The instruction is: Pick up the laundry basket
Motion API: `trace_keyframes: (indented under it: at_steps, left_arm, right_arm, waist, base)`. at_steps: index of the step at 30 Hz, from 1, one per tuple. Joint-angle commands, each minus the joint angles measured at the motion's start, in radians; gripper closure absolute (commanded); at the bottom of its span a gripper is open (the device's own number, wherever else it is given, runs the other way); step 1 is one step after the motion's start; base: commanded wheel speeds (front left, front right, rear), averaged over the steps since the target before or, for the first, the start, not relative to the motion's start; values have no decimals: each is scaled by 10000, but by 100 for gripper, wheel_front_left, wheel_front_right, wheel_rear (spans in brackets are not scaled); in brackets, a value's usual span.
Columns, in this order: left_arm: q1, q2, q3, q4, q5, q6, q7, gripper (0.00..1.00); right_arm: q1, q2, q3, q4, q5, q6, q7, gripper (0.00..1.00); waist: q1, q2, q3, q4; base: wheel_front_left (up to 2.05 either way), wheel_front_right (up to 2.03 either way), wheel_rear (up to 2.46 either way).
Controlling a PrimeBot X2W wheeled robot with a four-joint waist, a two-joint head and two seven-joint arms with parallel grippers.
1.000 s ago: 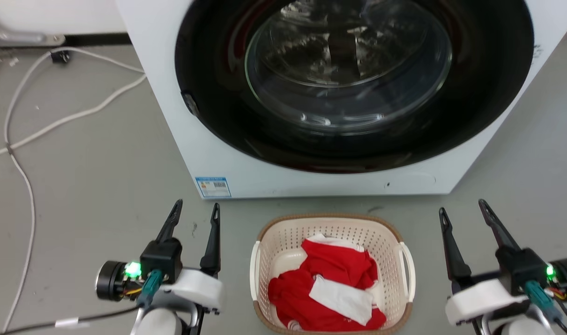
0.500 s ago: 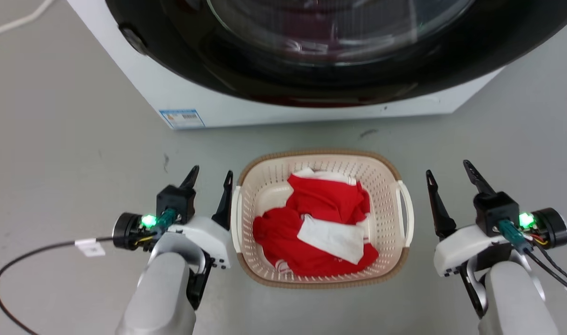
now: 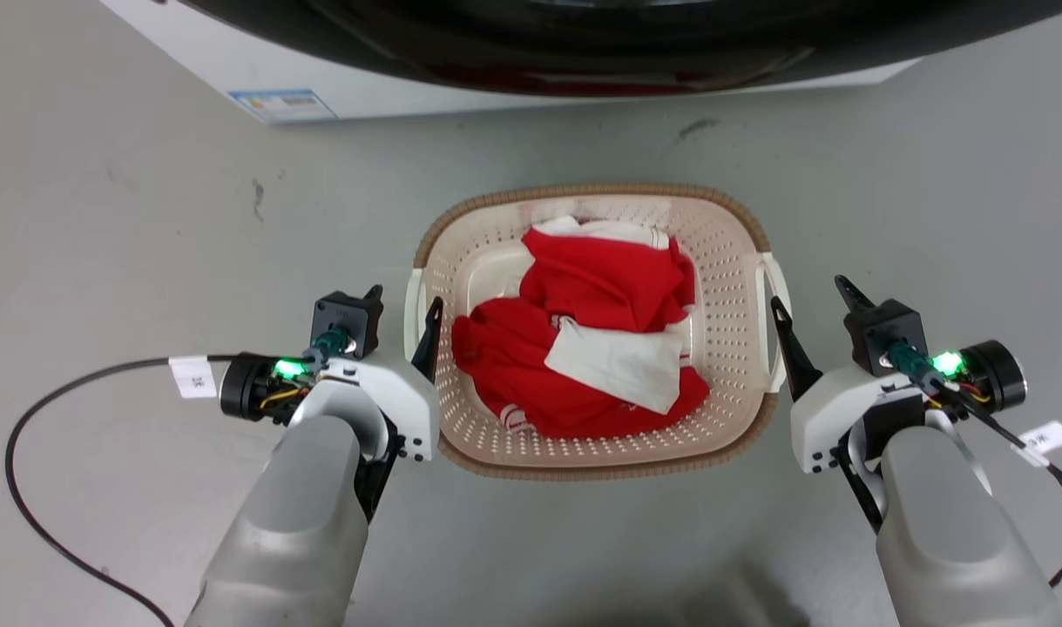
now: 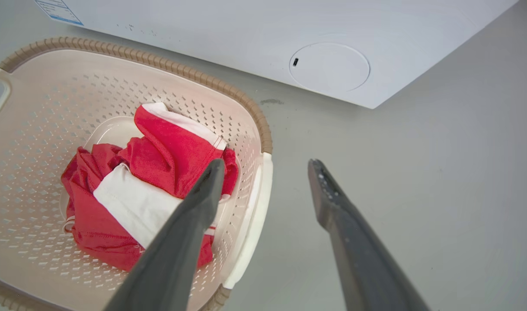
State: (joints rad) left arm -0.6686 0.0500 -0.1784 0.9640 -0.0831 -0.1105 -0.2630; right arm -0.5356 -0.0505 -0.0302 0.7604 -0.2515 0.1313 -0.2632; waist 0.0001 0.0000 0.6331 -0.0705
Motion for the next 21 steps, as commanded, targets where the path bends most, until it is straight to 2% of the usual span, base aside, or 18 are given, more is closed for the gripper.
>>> trace_keyframes:
  at_steps: [1, 7, 21]
  left_arm:
    - [-413, 10, -63, 335, -80, -18, -26, 0]
    - [-1050, 10, -221, 1082, -179, -10, -26, 0]
    - [-1745, 9, -629, 1652, -482, 35, -26, 0]
  right_arm:
    - [-439, 4, 43, 389, -81, -10, -24, 0]
    - [-1125, 4, 63, 1358, -98, -10, -24, 0]
    - [-2206, 4, 54, 2878, 81, -10, -22, 0]
  waist:
    - [-1, 0, 545, -15]
    - [-1, 0, 1230, -49]
    - [-1, 0, 2356, -58]
  base:
    - [0, 0, 0]
    - [0, 0, 0]
    - [0, 0, 0]
